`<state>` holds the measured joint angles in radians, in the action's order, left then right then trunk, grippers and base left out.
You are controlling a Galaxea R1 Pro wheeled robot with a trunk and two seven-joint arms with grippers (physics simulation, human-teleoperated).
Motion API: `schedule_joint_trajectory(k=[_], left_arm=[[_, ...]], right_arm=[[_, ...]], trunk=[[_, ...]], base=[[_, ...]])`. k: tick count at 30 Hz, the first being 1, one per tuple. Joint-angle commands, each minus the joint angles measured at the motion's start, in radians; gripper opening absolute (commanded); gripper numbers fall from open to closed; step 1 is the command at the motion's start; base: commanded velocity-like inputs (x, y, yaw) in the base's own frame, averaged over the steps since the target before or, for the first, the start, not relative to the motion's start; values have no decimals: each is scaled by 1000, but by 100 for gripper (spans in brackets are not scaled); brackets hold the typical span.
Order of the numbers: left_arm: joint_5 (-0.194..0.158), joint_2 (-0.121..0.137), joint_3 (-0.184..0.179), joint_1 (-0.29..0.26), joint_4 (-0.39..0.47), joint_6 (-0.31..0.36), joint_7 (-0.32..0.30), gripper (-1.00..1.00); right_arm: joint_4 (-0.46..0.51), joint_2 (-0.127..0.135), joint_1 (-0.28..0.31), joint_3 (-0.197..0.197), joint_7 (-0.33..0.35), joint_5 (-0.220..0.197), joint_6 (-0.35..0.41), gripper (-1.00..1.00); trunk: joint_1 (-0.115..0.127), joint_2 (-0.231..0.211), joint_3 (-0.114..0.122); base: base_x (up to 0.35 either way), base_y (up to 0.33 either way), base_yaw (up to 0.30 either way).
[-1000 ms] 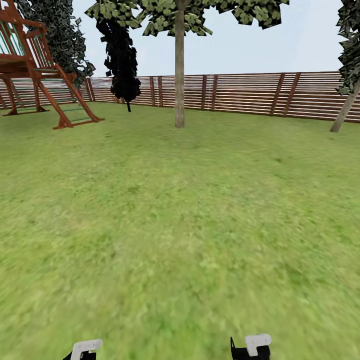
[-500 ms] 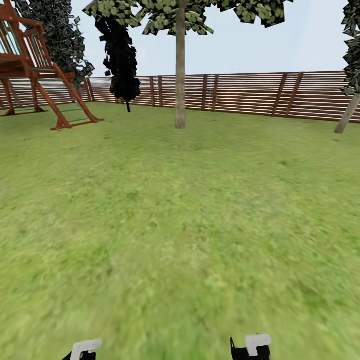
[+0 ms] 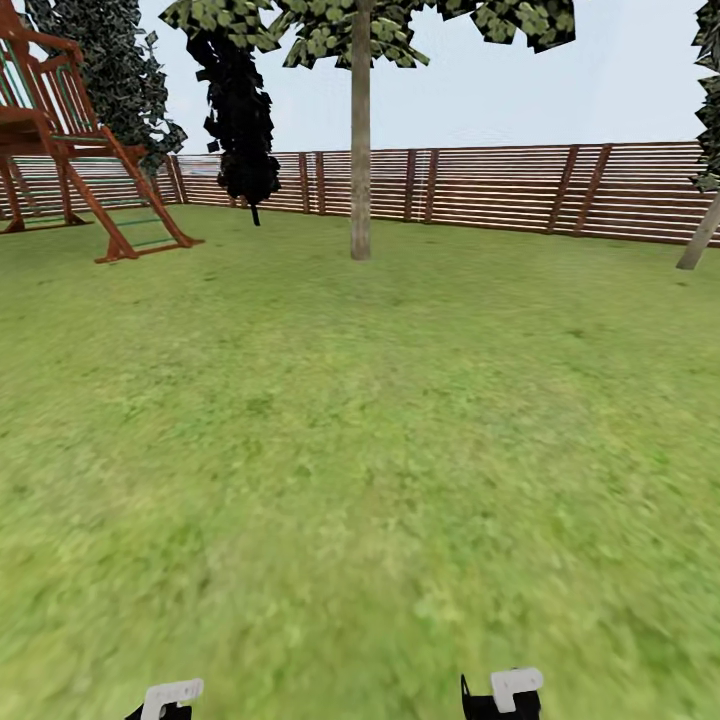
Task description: In the garden, pick up the pesticide atomizer on the floor and spray pesticide onto both trees until each tree trunk is fully covered.
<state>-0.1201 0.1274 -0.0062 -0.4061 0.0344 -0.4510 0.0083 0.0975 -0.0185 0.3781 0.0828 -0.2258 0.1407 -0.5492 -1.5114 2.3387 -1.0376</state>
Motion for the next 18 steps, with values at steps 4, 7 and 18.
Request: schedule_joint_trajectory(k=[4, 7, 18], left_arm=[[-6, 0, -2, 0, -1, -3, 0, -100], [-6, 0, -2, 0, -1, -3, 0, -100], [-6, 0, -2, 0, -1, -3, 0, -100]], right_arm=[[-2, 0, 1, 8, -10, 5, 0, 100], [-1, 0, 1, 8, -10, 5, 0, 100], [-1, 0, 1, 8, -10, 5, 0, 100]], trunk=[[0, 0, -1], [0, 0, -1], [0, 0, -1]], base=[[338, 0, 0], [338, 0, 0], [339, 0, 0]])
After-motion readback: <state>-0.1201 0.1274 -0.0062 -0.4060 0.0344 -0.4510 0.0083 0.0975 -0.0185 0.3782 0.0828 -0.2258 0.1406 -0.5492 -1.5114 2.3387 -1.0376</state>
